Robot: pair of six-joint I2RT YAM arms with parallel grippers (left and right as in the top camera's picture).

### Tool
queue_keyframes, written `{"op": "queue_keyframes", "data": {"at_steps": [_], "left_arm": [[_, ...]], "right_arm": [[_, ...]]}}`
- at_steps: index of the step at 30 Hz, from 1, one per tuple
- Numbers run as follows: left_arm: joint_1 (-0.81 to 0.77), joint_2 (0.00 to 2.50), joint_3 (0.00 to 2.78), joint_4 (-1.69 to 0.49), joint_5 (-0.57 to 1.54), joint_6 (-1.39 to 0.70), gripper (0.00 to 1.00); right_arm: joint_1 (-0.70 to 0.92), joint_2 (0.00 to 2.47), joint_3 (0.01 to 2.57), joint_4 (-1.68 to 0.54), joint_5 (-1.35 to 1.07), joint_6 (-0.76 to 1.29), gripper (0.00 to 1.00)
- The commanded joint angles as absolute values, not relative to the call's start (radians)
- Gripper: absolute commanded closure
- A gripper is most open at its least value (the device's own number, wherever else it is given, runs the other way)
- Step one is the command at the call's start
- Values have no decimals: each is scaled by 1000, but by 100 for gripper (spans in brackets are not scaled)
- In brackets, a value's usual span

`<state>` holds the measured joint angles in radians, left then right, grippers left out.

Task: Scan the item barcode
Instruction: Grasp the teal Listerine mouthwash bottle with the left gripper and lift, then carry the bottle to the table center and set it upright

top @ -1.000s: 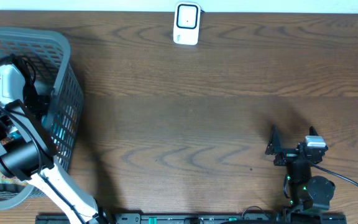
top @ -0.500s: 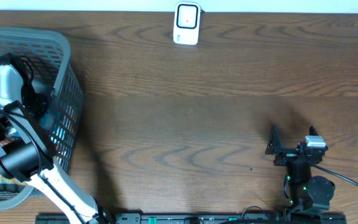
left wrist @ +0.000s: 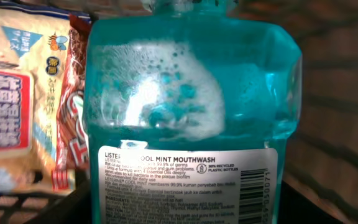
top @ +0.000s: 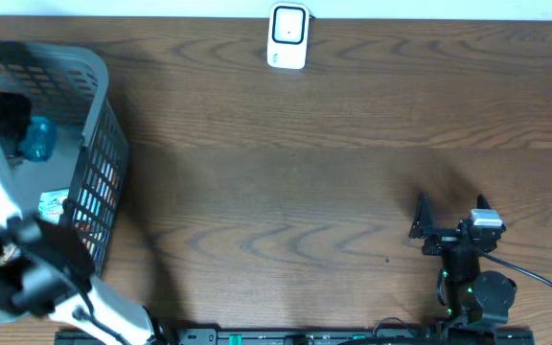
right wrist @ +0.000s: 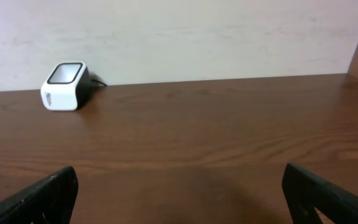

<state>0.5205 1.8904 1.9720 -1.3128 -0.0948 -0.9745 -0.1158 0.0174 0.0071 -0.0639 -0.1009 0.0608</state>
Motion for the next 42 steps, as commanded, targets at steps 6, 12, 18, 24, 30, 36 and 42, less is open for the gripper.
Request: {"op": "queue_keyframes", "data": {"at_steps": [6, 12, 18, 24, 30, 36, 42], "left_arm": [[489, 1499, 2014, -1293, 137, -954, 54], [245, 1408, 2014, -1295, 149, -904, 54], [-131, 1482, 2009, -1367, 47, -857, 54], [-426, 1647, 1950, -1387, -50, -741, 54], [-583, 1853, 1901, -1367, -65, -691, 55], [-686, 2065, 1893, -1278, -65, -661, 55], [-738, 2222, 1891, -1181, -65, -638, 55]], "right_arm": [[-103, 12, 6, -67, -104, 73, 1], [-103, 12, 6, -67, -104, 73, 1], [-103, 12, 6, -67, -104, 73, 1], [-103, 12, 6, -67, -104, 73, 1], [-103, 12, 6, -67, -104, 73, 1], [-103, 12, 6, -67, -104, 73, 1], [-103, 12, 6, -67, -104, 73, 1]]}}
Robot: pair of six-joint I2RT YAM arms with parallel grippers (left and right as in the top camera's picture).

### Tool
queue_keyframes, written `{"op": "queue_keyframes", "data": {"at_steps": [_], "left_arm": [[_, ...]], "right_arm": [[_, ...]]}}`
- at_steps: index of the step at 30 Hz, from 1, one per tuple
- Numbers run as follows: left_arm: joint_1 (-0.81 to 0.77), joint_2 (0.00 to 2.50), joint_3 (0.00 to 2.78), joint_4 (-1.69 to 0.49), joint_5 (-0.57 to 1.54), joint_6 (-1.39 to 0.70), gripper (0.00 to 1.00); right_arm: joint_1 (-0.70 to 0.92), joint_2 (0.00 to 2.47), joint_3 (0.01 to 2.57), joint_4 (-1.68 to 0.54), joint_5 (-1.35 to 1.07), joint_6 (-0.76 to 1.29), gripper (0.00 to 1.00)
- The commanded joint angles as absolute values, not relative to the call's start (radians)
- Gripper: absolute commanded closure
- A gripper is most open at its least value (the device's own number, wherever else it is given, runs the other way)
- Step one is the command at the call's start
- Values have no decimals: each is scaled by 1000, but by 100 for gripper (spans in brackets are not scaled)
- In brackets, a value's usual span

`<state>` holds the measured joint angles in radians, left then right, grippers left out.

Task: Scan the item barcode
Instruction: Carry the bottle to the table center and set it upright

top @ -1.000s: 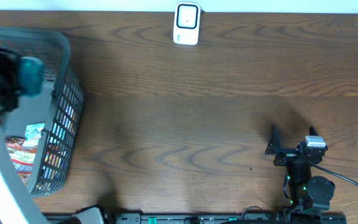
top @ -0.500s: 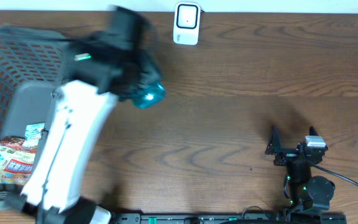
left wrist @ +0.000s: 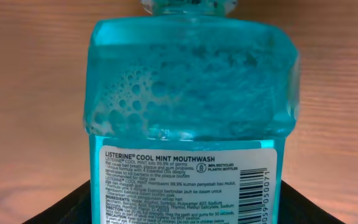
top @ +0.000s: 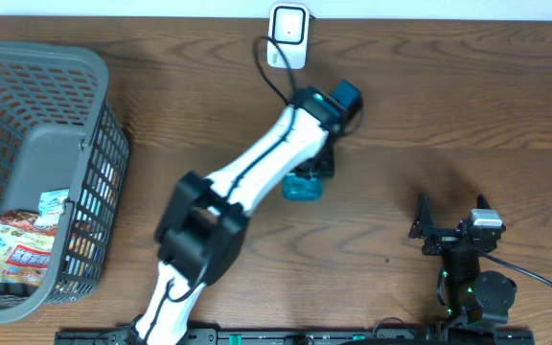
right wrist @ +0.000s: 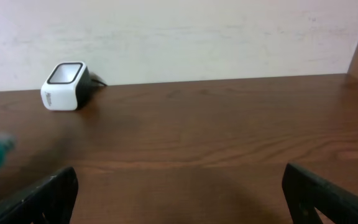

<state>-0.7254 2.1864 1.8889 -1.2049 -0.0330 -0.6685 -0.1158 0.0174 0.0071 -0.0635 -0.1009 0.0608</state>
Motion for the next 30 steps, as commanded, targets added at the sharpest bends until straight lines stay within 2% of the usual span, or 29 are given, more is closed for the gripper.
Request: {"op": "queue_keyframes", "data": {"at_steps": [1, 5, 12, 14, 19, 20, 27, 30], "left_arm": [[-739, 2237, 1887, -1159, -65, -635, 55], [-738, 2266, 1832, -1031, -65, -644, 55], [-739, 2267, 1755, -906, -65, -784, 54], [-739, 2266, 1756, -911, -64, -783, 46], [-739, 2223, 1776, -1003, -64, -728, 3], [-739, 2211, 1781, -1019, -65, -717, 1], [-723, 1997, 1870, -1114, -66, -550, 2], [-689, 1847, 1911, -1114, -163, -532, 2]], "right_arm": [[-103, 12, 6, -67, -104, 73, 1], [-103, 12, 6, -67, -104, 73, 1], [-103, 12, 6, -67, -104, 73, 1], [-103, 12, 6, -67, -104, 74, 1], [-103, 12, 6, -67, -104, 74, 1], [-103, 12, 6, -67, -104, 74, 1], [-103, 12, 6, -67, -104, 73, 1], [-103, 12, 6, -67, -104, 73, 1]]}}
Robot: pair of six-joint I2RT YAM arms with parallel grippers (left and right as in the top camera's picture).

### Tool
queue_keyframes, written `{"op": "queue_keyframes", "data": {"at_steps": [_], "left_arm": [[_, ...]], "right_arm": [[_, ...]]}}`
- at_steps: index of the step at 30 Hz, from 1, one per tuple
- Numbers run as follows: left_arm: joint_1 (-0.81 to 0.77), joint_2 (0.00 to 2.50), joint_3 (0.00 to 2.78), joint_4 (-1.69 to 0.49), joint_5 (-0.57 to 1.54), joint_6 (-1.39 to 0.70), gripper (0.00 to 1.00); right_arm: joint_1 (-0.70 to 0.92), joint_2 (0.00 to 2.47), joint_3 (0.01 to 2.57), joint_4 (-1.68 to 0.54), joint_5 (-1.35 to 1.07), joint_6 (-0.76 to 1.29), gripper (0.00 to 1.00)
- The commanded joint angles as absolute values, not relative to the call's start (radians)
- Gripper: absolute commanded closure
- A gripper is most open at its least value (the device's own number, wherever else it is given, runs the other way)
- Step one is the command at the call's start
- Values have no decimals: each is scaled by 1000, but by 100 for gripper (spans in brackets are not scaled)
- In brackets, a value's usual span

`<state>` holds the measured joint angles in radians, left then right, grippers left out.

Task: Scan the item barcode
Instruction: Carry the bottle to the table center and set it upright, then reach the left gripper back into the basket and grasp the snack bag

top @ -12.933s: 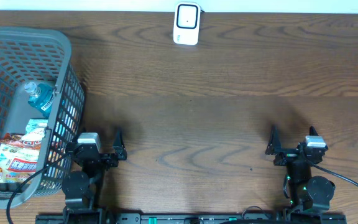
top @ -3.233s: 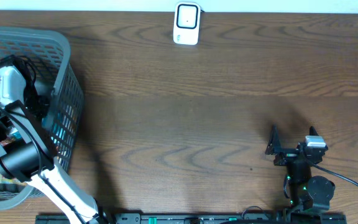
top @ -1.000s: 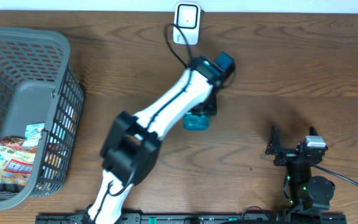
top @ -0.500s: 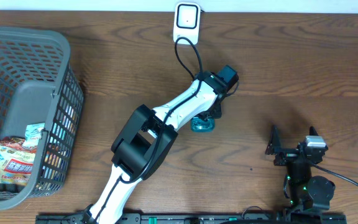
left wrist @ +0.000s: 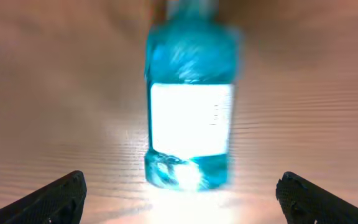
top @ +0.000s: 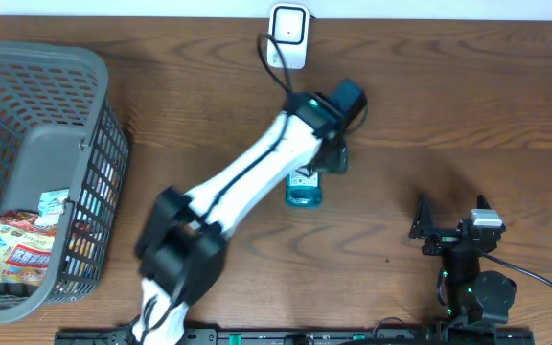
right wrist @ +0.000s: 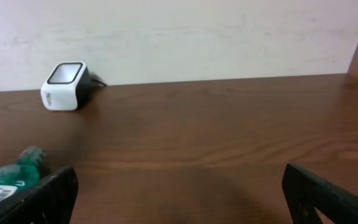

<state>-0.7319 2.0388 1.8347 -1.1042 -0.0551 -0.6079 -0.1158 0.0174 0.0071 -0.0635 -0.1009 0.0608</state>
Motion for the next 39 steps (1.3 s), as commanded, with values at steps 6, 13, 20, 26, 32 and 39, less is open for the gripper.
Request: {"op": "queue_keyframes", "data": {"at_steps": [6, 13, 20, 26, 32, 39], "left_arm": [[-546, 1605, 1921, -1110, -385, -537, 2], [-135, 1449, 1920, -1173, -441, -657, 2], [291, 1486, 1876, -1343, -258, -823, 2], [498, 1569, 1711, -1368, -116, -848, 1], [591, 1613, 1438, -1279, -103, -879, 2], [656, 1613, 1305, -1304, -90, -886, 3]], "right_arm": [[-103, 12, 6, -67, -104, 73, 1], [-103, 12, 6, -67, -104, 73, 1], [-103, 12, 6, -67, -104, 73, 1], [-103, 12, 6, -67, -104, 73, 1], [-103, 12, 6, -67, -104, 73, 1], [-103, 12, 6, -67, -104, 73, 1]]}}
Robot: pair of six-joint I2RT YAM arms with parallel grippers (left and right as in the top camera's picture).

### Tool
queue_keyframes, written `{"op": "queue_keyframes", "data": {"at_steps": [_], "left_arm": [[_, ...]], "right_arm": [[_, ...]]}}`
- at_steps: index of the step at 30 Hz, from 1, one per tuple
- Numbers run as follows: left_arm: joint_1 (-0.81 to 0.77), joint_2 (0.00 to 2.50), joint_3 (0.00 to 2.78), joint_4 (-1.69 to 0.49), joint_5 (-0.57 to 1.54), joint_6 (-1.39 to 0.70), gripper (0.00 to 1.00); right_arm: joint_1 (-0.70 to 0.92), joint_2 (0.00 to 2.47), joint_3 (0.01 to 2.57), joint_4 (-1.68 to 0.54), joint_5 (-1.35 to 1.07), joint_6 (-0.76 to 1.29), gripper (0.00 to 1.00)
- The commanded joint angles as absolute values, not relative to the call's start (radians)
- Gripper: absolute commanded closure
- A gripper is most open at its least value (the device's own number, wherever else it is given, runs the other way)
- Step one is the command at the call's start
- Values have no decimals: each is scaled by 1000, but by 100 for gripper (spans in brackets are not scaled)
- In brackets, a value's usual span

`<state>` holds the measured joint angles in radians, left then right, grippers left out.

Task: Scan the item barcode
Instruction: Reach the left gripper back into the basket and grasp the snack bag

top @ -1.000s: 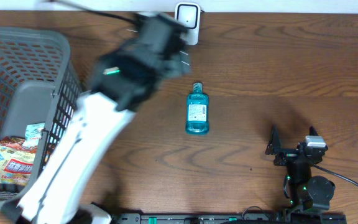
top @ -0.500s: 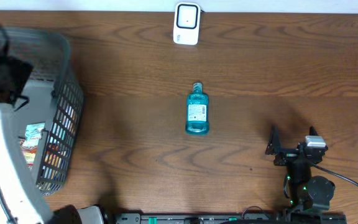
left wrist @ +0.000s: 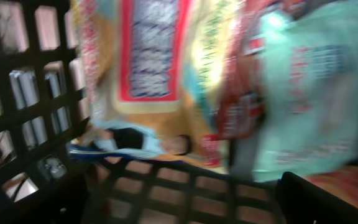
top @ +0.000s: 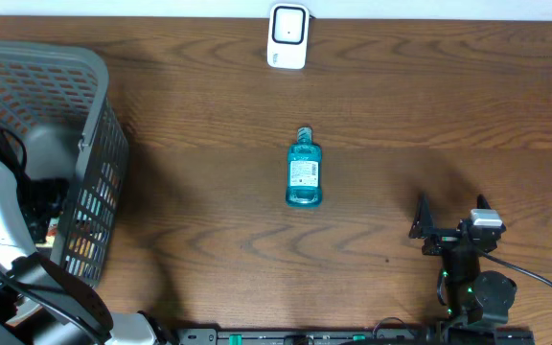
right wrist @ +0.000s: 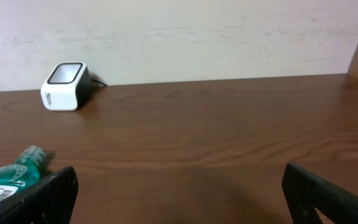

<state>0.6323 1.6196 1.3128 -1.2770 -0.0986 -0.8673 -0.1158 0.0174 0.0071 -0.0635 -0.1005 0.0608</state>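
Note:
A teal mouthwash bottle (top: 304, 177) lies on its side in the middle of the table, cap toward the white scanner (top: 287, 35) at the far edge. Its cap end also shows in the right wrist view (right wrist: 11, 175). My left gripper (top: 41, 203) is down inside the grey basket (top: 99, 144), open (left wrist: 179, 208) over a yellow-and-red snack packet (left wrist: 148, 62) and a teal packet (left wrist: 309, 93); nothing is between its fingers. My right gripper (right wrist: 179, 199) stands open and empty near the front right of the table (top: 448, 227).
The basket's mesh wall (left wrist: 17, 118) stands close on the left of the left gripper. In the right wrist view the scanner (right wrist: 64, 78) sits against the back wall, its cable running off behind it.
My left gripper was open over the bottle at the table's middle; now it is inside the basket above the snack packets. The bottle lies where it was. The right arm has not moved.
My left gripper was shut on the mouthwash bottle inside the basket. Then it held the bottle over the table in front of the scanner. Then it was open, with the bottle lying on the table. Now it is back in the basket, still open.

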Motion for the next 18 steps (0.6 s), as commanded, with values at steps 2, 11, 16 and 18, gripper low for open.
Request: {"op": "queue_keyframes", "data": {"at_steps": [2, 11, 16, 18], "left_arm": [[673, 1612, 1305, -1312, -90, -886, 3], [793, 1612, 1303, -1377, -238, -964, 3], [861, 1612, 1269, -1320, -241, -986, 3], [890, 1612, 1229, -1275, -241, -997, 3]], "right_arm": [[-103, 12, 6, -67, -104, 73, 1], [-103, 12, 6, -67, -104, 73, 1], [-103, 12, 6, -67, -104, 73, 1], [-103, 12, 6, -67, -104, 73, 1]]}}
